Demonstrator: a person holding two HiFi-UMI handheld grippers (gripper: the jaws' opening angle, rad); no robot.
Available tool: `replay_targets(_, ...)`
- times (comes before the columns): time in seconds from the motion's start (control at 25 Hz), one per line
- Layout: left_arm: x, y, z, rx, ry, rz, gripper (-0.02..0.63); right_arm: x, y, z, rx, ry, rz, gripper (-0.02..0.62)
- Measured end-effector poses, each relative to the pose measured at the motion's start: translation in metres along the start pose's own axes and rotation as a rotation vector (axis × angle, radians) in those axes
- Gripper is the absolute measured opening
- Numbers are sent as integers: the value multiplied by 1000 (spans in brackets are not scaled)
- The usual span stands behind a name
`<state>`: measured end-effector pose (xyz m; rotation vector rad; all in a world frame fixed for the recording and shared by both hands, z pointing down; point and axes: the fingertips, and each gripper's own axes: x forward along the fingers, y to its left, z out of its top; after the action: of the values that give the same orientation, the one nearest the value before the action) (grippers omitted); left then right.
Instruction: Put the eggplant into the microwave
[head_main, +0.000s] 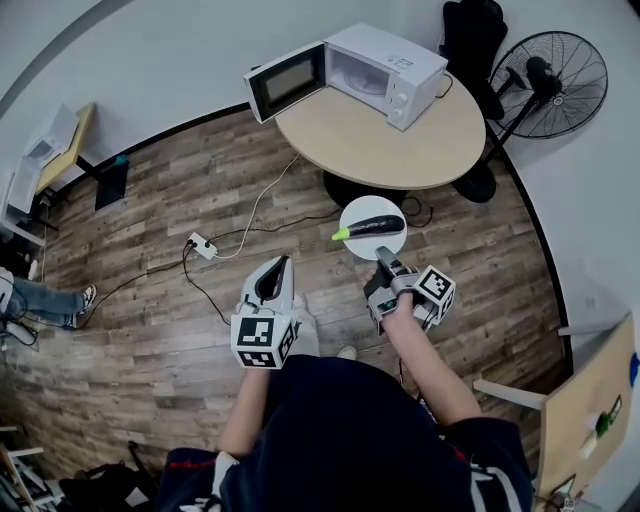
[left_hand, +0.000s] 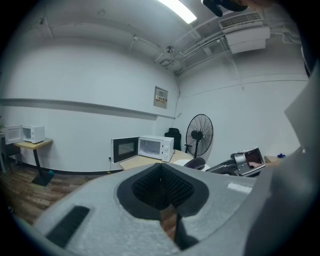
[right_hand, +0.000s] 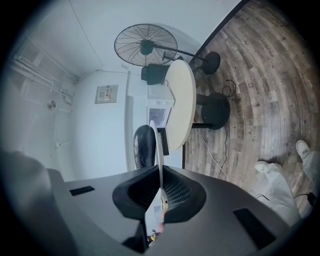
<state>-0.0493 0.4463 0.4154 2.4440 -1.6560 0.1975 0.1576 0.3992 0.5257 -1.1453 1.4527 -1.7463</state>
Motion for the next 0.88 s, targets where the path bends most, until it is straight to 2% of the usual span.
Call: replay_targets(0.88, 144, 158, 57, 3, -14, -60, 14, 204, 71, 4, 6, -40, 5, 20)
